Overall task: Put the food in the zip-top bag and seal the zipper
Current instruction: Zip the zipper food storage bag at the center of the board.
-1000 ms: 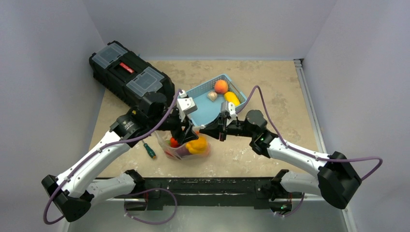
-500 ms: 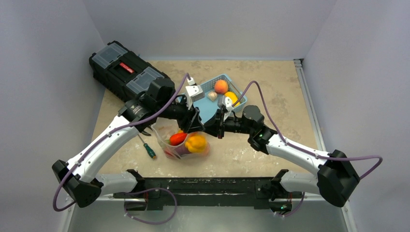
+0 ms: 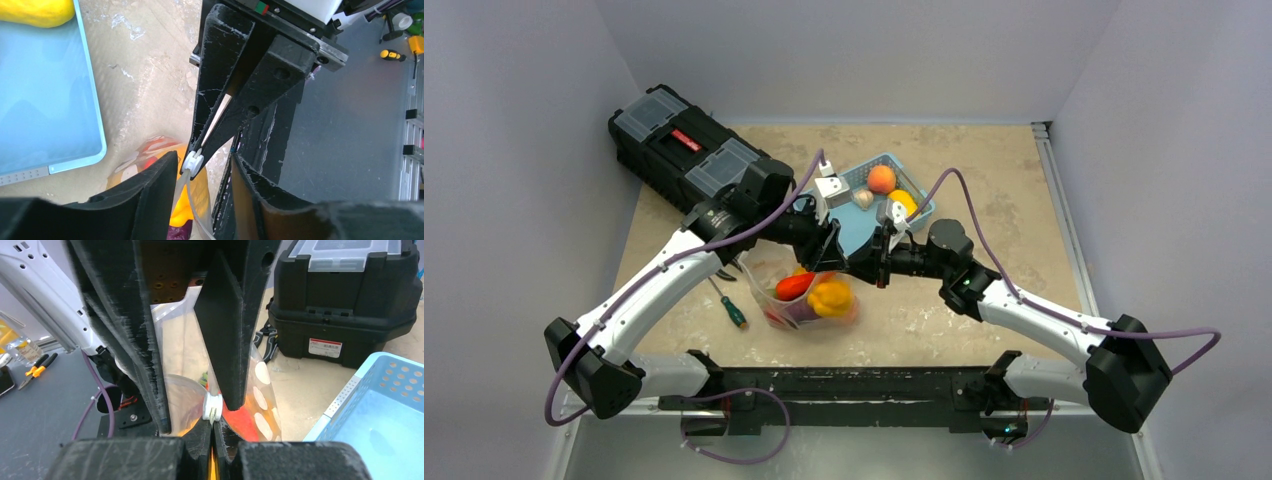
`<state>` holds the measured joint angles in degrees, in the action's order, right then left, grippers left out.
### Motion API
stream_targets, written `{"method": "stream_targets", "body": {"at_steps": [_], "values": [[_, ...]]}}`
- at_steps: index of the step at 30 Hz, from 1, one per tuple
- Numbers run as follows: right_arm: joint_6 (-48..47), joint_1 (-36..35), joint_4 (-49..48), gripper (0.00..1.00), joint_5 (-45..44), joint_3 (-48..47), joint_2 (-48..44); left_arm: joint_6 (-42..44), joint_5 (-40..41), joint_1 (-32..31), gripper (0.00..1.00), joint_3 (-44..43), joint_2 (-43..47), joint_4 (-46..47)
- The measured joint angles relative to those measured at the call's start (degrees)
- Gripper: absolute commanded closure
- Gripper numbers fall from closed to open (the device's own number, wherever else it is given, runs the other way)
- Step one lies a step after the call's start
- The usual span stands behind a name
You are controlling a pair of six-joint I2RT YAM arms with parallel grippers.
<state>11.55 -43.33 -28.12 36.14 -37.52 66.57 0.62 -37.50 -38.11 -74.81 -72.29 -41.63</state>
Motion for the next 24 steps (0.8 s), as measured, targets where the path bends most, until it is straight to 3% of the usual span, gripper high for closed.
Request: {"method": "stream_targets", "body": {"at_steps": [6, 11, 17, 24], "values": [[0.9, 0.0, -0.9, 1.0, -0.3, 0.4, 0.0, 0.5, 0.2, 0.7, 0.88, 0.0, -0.3, -0.1], [1.7, 0.0, -1.2, 1.0, -1.7, 0.5, 0.0, 0.6, 0.7, 1.0, 0.97, 0.0, -0.2, 0.0], [5.5, -0.1, -4.0, 1.0, -4.8, 2.4, -0.9, 0.9, 1.8, 1.0, 1.0, 0.0, 0.1, 0.1], [14.8, -0.2, -14.1, 1.0, -9.0, 7.8, -1.0, 2.0, 2.2, 1.0, 1.0, 0.8, 0.7, -0.2]]}}
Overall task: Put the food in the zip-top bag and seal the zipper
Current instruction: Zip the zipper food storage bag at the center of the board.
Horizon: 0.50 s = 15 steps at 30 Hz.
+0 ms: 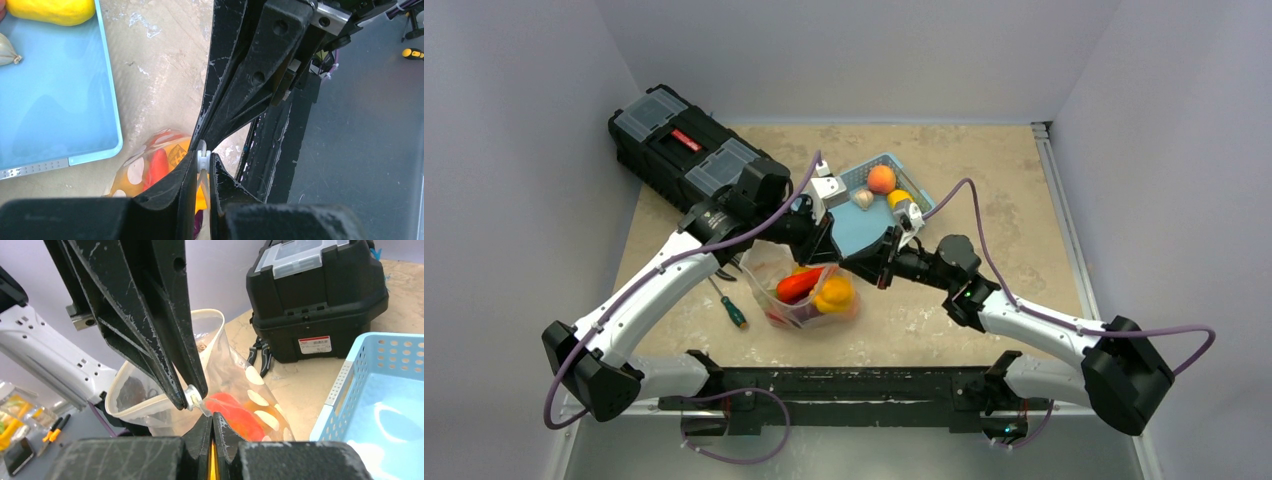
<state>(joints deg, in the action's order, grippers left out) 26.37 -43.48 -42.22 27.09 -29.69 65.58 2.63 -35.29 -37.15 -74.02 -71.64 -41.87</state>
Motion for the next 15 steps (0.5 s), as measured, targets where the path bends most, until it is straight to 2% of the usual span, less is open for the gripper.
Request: {"method": "stream_targets", "body": {"at_steps": [5, 7, 9, 11, 13, 15], "values": [[2.4, 0.1, -2.4, 1.0, 0.5, 0.7, 0.1, 0.1, -0.2, 0.0, 1.0, 0.6, 0.5, -0.4], [1.4, 0.2, -2.0, 0.82, 3.3, 0.0, 0.7, 0.0, -0.4, 0.0, 1.0, 0.7, 1.0, -0.7], [-0.5, 0.4, -0.1, 0.7, 6.8, -2.1, 2.1, -0.1, -0.7, 0.0, 1.0, 0.8, 1.3, -0.7], [-2.5, 0.4, 2.0, 0.65, 10.6, -4.6, 4.0, -0.3, -1.3, 0.0, 1.0, 0.8, 1.5, -0.5], [-3.6, 0.4, 2.6, 0.67, 13.4, -6.1, 5.6, -0.6, -2.0, 0.0, 1.0, 0.7, 1.6, -0.5], [-4.5, 0.4, 2.9, 0.8, 15.2, -6.6, 6.8, -0.7, -2.6, 0.0, 1.0, 0.7, 1.6, -0.5]]}}
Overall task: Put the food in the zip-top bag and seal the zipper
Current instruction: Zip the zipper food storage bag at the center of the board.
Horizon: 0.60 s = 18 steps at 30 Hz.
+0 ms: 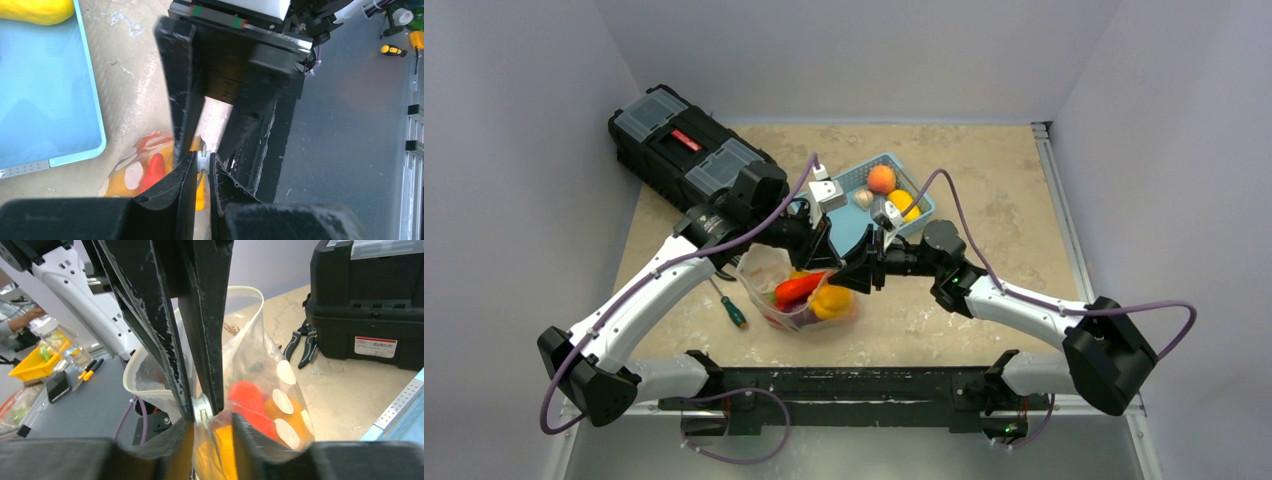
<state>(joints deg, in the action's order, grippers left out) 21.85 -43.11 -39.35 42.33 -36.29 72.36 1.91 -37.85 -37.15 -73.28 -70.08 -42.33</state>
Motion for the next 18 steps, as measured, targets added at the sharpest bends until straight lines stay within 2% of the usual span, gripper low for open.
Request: {"method": "stream_targets", "body": {"at_steps": [1, 3, 7, 9, 11, 14, 18], "values": [[-0.2, 0.0, 0.0, 0.88, 0.7, 0.0, 0.4, 0.0, -0.2, 0.0, 0.97, 0.0, 0.0, 0.0], [-0.2, 0.0, -0.4, 0.98, 1.7, 0.0, 1.0, -0.4, -0.5, 0.0, 0.8, 0.0, 0.0, -0.1], [-0.3, 0.0, -1.4, 1.0, 2.9, 0.0, 1.4, -0.8, 0.5, 0.0, 0.41, 0.0, 0.2, -0.2], [-0.3, 0.0, -1.7, 1.0, 3.4, 0.0, 1.4, -0.6, 1.3, 0.0, 0.3, 0.0, 0.6, -0.3], [-0.4, 0.0, -2.2, 1.0, 3.6, 0.0, 1.4, -0.8, 2.0, 0.0, 0.28, 0.0, 0.9, -0.4], [-0.8, 0.0, -2.4, 1.0, 3.7, 0.1, 1.2, -0.4, 2.1, 0.1, 0.29, 0.1, 0.9, -0.8], [-1.9, 0.0, -2.1, 1.0, 3.3, 0.3, 0.1, 0.8, 2.1, 0.4, 0.39, 0.3, 0.6, -2.0]]}}
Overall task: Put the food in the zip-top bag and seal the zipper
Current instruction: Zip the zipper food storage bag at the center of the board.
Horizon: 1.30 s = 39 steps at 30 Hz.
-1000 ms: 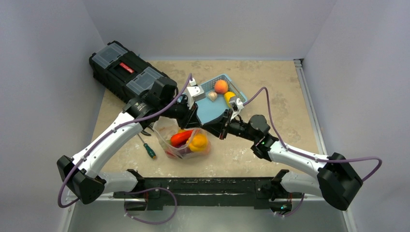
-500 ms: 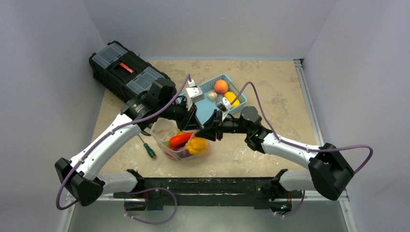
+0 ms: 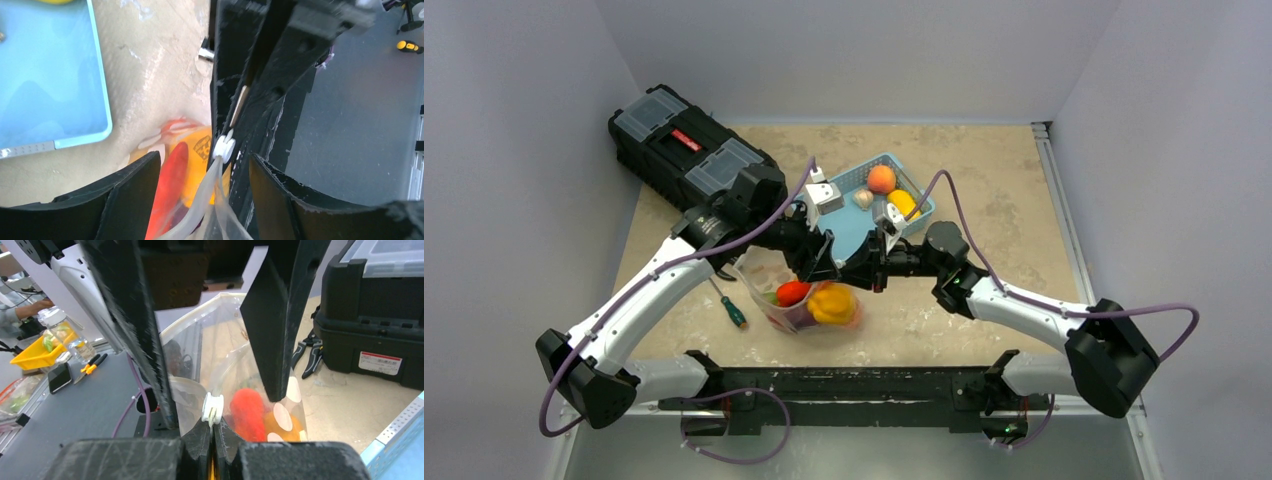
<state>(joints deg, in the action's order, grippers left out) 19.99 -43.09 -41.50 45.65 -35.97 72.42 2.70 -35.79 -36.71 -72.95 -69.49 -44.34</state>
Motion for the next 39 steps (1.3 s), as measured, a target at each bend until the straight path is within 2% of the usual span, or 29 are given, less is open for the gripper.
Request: {"method": "stream_targets", "body": {"at_steps": [8, 14, 16, 17, 20, 23, 25, 28, 32, 39], "values": [[-2.0, 0.0, 1.1, 1.0, -1.6, 0.7, -3.1, -0.7, -0.4, 1.9, 0.73, 7.0, 2.6, 0.3], [-3.2, 0.0, 1.9, 0.98, -2.2, 0.7, -3.5, -0.8, -0.9, 2.9, 1.0, 7.3, 4.3, 1.0], [-3.7, 0.0, 3.3, 0.78, -2.7, 0.6, -3.8, -0.8, -0.9, 2.9, 1.0, 7.3, 4.4, 1.4], [-3.8, 0.0, 4.5, 0.71, -3.0, 0.3, -4.0, -0.7, -0.9, 3.0, 1.0, 7.3, 4.4, 1.4], [-3.9, 0.0, 12.2, 0.57, -4.9, -2.3, -4.3, -0.6, -0.5, 3.1, 1.0, 7.3, 4.5, 1.6], [-2.4, 0.0, 22.7, 0.49, -8.2, -7.7, -4.3, -0.5, 0.5, 3.1, 1.0, 8.2, 5.6, 3.2], [-0.9, 0.0, 29.0, 0.41, -9.7, -11.8, -4.3, -0.3, 1.4, 2.8, 1.0, 9.9, 7.5, 4.5], [2.0, 0.0, 36.0, 0.4, -10.8, -17.0, -4.5, 0.0, 2.6, 2.3, 1.0, 11.7, 9.9, 5.8], [5.6, 0.0, 45.7, 0.45, -12.3, -24.6, -3.2, 0.1, 4.1, 1.8, 1.0, 13.1, 11.6, 7.0], [8.6, 0.0, 56.6, 0.53, -13.7, -34.6, 2.6, 0.1, 6.2, 1.6, 1.0, 14.9, 12.3, 8.7]]}}
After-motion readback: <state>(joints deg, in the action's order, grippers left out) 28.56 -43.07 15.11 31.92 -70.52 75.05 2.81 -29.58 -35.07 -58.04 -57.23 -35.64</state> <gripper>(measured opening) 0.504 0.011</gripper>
